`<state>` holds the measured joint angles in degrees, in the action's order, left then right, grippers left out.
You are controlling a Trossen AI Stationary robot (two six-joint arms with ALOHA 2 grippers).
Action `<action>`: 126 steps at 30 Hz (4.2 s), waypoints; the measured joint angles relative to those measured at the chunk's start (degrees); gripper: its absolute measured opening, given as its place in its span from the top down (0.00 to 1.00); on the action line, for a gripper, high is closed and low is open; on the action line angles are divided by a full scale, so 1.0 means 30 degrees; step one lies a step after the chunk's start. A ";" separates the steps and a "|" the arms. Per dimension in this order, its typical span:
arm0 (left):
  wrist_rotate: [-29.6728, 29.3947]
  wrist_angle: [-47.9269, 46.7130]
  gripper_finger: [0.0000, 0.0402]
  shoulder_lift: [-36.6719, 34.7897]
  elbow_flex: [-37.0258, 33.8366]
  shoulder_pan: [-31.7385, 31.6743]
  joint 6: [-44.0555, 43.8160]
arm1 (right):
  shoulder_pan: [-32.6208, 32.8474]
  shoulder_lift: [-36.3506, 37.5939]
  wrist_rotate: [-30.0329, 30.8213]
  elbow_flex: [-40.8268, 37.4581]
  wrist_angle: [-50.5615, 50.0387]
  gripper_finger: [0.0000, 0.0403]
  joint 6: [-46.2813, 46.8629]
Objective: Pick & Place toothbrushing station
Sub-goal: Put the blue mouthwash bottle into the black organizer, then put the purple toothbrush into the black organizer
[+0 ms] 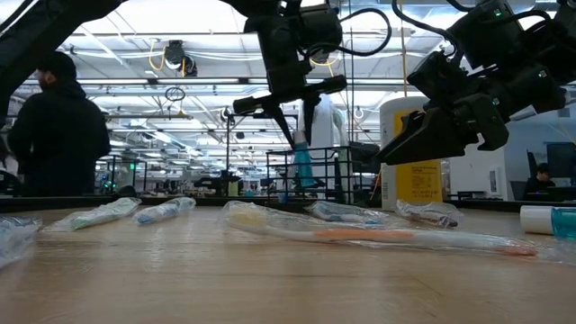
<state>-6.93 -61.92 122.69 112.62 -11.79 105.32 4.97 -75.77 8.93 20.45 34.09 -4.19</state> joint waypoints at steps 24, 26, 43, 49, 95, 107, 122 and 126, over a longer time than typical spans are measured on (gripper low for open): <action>-0.1458 0.2074 0.72 -0.0015 -0.2046 0.0241 -0.3672 | 0.0000 0.0000 0.0015 0.0000 0.0062 0.55 0.0153; -0.1793 0.2103 0.72 -0.0015 -0.2059 0.0345 -0.3797 | -0.0008 0.0000 0.0015 0.0000 0.0118 0.55 0.0145; -0.3310 0.3045 0.57 -0.0007 -0.2098 0.0600 -0.1355 | -0.0015 0.0000 0.0015 0.0000 0.0146 0.55 0.0146; -0.3390 0.3203 0.47 -0.0007 -0.2098 0.0641 -0.1190 | -0.0015 0.0000 0.0007 0.0000 0.0138 0.55 0.0131; -0.1183 0.6268 0.50 -1.7226 -1.3981 0.0729 -3.4663 | -0.0007 0.2245 0.2288 0.0015 -0.3665 0.55 0.9395; -0.1132 1.3023 0.51 -1.8264 -1.8879 0.0743 -3.5855 | -0.1340 0.3549 0.5507 0.0000 -0.8552 0.55 1.6515; -0.1176 1.3316 0.52 -1.8149 -1.8994 0.0743 -3.5704 | -0.2945 -0.0728 0.4755 0.0000 -0.6349 0.55 1.9897; -0.1176 1.3316 0.51 -1.8149 -1.8994 0.0743 -3.5687 | -0.3031 -0.1380 0.4444 0.0000 -0.4526 0.55 1.9678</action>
<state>-10.46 -21.98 68.25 55.64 -9.56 -1.74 -4.12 -79.91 22.26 20.45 20.51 54.85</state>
